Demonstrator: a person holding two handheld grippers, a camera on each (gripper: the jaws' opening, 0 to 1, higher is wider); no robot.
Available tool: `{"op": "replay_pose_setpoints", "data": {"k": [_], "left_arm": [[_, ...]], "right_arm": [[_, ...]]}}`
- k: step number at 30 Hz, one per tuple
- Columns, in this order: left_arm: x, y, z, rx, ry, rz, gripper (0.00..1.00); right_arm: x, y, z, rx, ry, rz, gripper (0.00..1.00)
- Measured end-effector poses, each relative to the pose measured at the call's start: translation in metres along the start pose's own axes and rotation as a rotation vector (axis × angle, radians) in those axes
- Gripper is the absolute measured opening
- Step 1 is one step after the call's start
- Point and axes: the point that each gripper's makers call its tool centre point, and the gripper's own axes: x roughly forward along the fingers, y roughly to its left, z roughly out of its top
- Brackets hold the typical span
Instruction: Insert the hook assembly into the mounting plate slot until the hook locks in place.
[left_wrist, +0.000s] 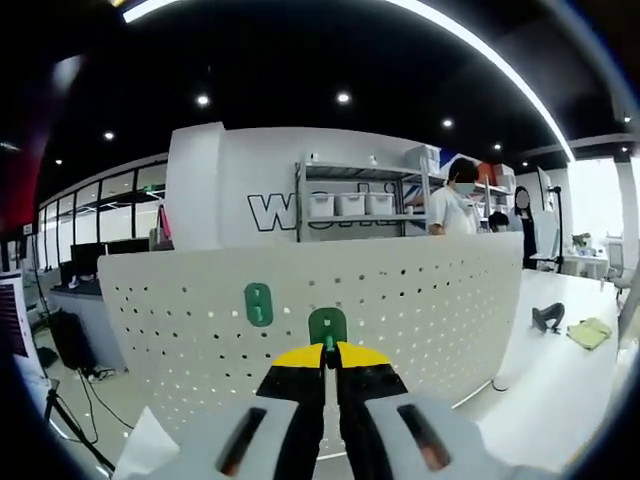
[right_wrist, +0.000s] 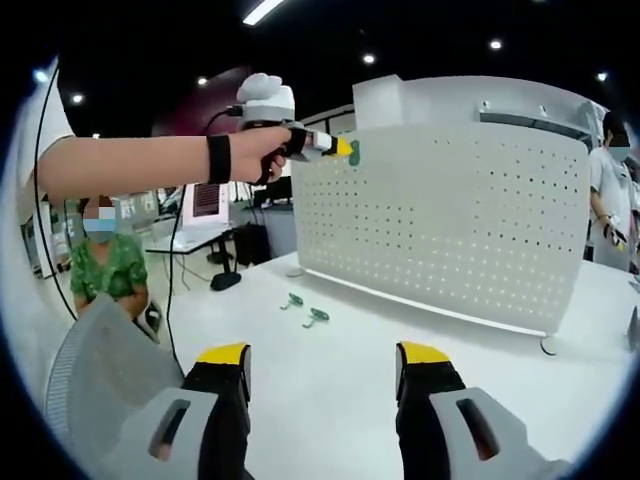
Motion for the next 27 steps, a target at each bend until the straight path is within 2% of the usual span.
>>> {"op": "replay_pose_setpoints", "data": {"k": [10, 27], "left_arm": [[0.014, 0.007, 0.005, -0.008, -0.005, 0.010, 0.02], [0.032, 0.005, 0.014, 0.017, 0.001, 0.012, 0.02]], "right_arm": [[-0.001, -0.002, -0.001, 0.011, 0.000, -0.014, 0.58], [0.002, -0.001, 0.000, 0.018, -0.011, -0.010, 0.58]]}}
